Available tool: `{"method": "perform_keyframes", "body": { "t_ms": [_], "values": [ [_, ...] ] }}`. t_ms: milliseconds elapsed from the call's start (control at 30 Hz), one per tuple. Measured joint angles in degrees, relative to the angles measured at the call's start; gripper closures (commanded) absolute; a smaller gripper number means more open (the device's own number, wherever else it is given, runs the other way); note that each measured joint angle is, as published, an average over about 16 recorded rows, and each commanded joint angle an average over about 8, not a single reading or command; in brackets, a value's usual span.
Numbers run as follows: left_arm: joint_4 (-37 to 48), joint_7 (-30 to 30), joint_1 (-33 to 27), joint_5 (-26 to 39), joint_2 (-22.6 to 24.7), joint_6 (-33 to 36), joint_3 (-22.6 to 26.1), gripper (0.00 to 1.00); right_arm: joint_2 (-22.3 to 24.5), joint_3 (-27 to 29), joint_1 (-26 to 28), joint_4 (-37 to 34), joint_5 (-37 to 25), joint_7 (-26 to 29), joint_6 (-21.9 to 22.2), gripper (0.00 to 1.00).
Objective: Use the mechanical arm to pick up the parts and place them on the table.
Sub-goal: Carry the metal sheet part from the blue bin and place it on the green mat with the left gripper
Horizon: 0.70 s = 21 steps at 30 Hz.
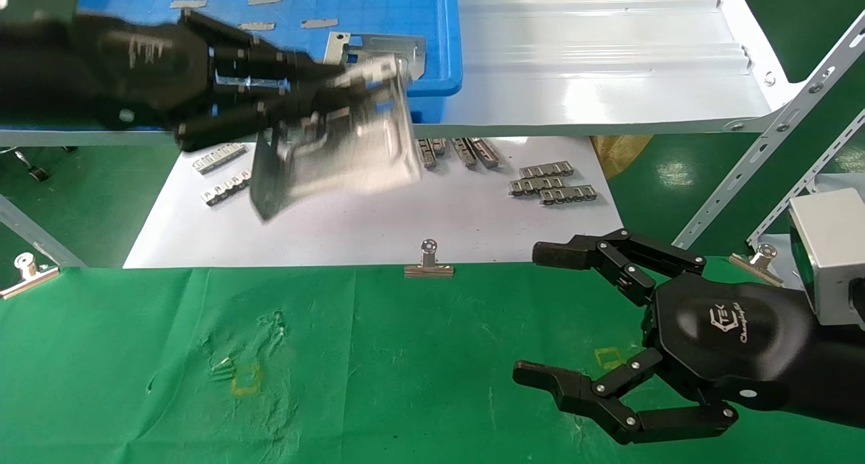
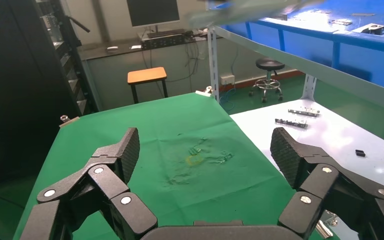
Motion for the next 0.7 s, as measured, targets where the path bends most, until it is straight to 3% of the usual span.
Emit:
{"method": "perform_keyframes", "body": {
  "t_ms": [400,700],
  "values": [
    [-21.9,3.9,12.5,-13.4,-10.4,0.5,7.6,1.00,0.0,0.0,0.0,0.0,0.0,0.0,0.0,0.00],
    [-25.4,17.2,16.3,-10.1,-13.7,-1.1,15.8,1.00,0.0,0.0,0.0,0.0,0.0,0.0,0.0,0.00]
  ]
}}
